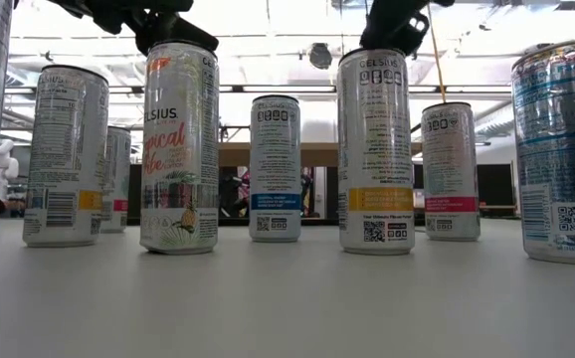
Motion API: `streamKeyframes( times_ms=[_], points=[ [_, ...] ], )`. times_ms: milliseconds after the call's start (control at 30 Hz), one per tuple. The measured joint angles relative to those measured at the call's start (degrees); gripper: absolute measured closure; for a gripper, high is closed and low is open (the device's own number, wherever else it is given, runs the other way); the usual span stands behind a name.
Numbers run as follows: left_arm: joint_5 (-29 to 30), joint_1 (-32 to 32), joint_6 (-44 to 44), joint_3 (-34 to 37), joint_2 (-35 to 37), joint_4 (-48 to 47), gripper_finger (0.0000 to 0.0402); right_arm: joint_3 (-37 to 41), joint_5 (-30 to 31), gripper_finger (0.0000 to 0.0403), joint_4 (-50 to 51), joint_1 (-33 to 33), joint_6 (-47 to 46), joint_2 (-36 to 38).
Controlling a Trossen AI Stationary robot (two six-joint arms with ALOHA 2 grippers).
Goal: Place canned beverage on shelf
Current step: Put the right white yellow soda can on the shelf
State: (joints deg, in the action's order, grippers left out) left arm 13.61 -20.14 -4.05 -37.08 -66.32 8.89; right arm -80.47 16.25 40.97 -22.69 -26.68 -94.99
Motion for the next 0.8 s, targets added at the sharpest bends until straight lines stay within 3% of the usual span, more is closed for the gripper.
streamKeyframes(
  times_ms=[300,800],
  points=[
    [0.01,-0.03,-0.19,0.0,0.0,0.08,0.0072,0.0,-1.28,0.0085,-0.04,0.23,-1.18,-1.47],
    [0.39,-0.03,-1.22,-0.02,0.0,1.26,0.0072,0.0,-1.77,0.0206,0.09,1.25,0.2,-1.47]
  ],
)
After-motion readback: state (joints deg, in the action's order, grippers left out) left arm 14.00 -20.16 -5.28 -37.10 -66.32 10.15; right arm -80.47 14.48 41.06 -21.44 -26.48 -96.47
